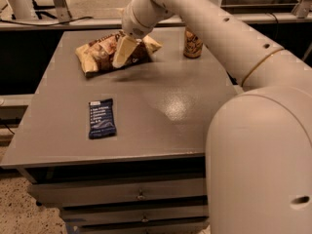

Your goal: Move brown chip bag near orange can

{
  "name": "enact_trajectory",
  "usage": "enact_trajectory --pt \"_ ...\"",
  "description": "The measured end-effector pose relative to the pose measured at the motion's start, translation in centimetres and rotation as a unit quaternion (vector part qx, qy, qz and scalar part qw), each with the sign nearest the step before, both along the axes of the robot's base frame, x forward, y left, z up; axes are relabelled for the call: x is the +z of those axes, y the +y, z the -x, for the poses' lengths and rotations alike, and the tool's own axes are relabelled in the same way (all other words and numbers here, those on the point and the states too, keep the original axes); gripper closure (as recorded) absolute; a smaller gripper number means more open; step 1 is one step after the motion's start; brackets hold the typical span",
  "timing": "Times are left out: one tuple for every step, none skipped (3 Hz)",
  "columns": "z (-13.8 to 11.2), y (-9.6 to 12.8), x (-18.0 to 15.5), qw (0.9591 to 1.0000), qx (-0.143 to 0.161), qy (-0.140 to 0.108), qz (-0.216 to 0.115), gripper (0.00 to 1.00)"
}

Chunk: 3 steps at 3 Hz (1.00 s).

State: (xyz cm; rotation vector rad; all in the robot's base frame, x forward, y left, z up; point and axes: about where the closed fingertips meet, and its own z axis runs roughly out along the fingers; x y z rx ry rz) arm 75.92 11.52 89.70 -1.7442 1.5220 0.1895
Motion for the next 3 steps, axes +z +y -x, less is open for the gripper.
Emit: enact_trajectory --pt "-0.4 0.1 0.1 1.0 -0.002 -0.003 -0.002 0.0" --pt "-0.9 1.2 0.2 0.9999 0.002 -0.004 -0.011 0.0" --pt "-1.0 3.1 0.0 0.9998 0.017 -0.001 -0.014 0.0"
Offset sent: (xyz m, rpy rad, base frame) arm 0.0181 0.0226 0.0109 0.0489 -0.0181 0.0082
